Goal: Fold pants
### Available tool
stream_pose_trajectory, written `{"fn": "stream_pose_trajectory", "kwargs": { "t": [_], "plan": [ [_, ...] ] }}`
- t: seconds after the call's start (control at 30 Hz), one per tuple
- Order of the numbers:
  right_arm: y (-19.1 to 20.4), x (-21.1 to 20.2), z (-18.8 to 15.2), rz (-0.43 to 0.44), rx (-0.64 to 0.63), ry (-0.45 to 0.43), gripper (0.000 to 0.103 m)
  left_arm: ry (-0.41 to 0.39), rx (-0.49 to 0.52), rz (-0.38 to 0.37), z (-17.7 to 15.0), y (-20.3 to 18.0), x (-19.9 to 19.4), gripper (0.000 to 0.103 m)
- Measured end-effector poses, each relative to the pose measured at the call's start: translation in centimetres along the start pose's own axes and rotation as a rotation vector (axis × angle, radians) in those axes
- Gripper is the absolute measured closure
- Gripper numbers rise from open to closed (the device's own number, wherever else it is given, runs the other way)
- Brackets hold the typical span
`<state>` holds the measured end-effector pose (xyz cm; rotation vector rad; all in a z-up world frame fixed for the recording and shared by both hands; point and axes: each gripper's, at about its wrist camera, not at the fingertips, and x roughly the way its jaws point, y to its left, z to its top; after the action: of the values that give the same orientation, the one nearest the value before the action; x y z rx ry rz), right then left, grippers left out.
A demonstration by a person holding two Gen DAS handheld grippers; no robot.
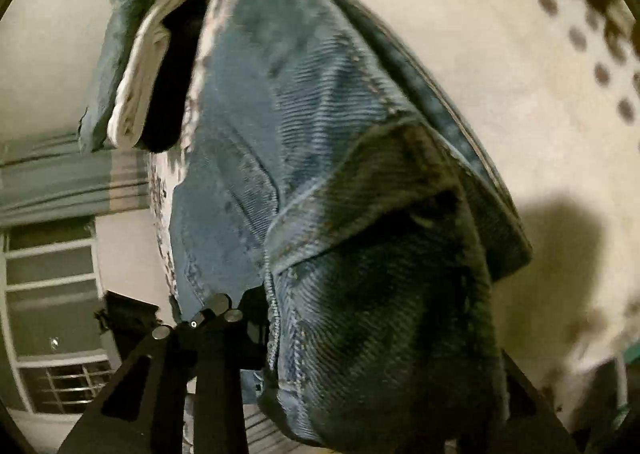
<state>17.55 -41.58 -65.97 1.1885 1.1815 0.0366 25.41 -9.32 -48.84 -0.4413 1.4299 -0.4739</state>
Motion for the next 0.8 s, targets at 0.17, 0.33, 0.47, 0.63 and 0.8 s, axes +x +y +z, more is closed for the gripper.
{"fn": "stream_pose_trajectory", "kwargs": {
  "t": [0.17,0.33,0.47,0.63,0.8],
  "plan": [
    [3.7,-4.0,-0.9,-0.02,-0.048,-0.032,0.071,-0.01,0.027,0.03,0.8,-2.9,-3.6,0.074],
    [8.9,-8.1,-1.0,-0.009,-0.082,-0.029,0.072,-0.033,0.052,0.03,1.8,-6.2,-8.5,0.074],
    [13.5,-11.4,-0.4,0.004,-0.144,-0.027,0.072,-0.076,0.046,0.007,3.9,-8.4,-12.2,0.074],
    [21.4,-14.4,2.6,0.03,-0.228,-0.06,0.072,-0.165,0.042,-0.015,9.6,-11.1,-16.9,0.074],
    [30.9,-14.1,7.8,0.074,-0.296,-0.12,0.072,-0.248,0.078,-0.028,18.5,-13.7,-20.8,0.074]
  ]
}}
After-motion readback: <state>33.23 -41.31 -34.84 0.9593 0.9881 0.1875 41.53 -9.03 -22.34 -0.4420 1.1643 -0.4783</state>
